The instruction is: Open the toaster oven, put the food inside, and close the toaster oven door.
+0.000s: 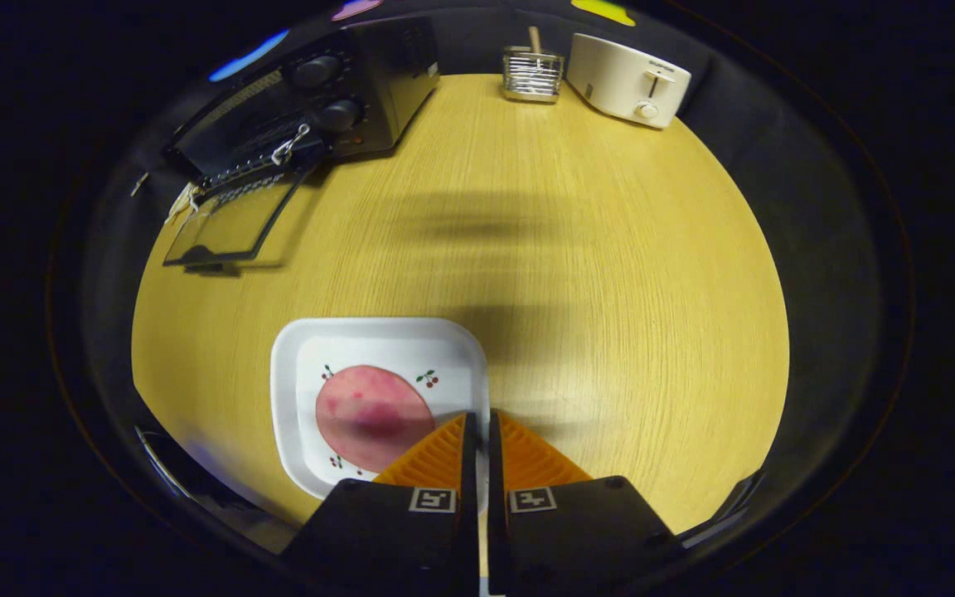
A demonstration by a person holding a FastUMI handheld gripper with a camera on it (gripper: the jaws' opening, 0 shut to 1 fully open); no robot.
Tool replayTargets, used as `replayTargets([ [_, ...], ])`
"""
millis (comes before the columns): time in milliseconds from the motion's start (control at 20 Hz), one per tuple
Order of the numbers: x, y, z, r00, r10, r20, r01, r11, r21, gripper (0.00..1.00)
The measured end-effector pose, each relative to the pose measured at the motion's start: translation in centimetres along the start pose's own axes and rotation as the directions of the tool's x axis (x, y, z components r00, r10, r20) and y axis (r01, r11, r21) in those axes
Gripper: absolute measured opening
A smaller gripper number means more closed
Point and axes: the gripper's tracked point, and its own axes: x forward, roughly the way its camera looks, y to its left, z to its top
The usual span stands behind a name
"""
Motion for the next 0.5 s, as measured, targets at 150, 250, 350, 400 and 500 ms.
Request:
replayTargets([
  [150,-1.52,0.96,-0.44,1.000,0.025,-0.016,-0.025,1.000,0.010,0.09],
  [250,-1.39,0.87,-0.59,0.999,0.040,-0.030,-0.040,0.999,0.012,0.09],
  [350,-1.67,0.80,-0.62,0.998,0.061,-0.025,-0.061,0.998,0.005,0.09],
  [400,-1.70,0.75,-0.63,0.997,0.080,-0.024,-0.080,0.997,0.010,0.09],
  [500,-1.48,0.93,-0.74,0.990,0.137,-0.023,-0.135,0.988,0.069,0.09],
])
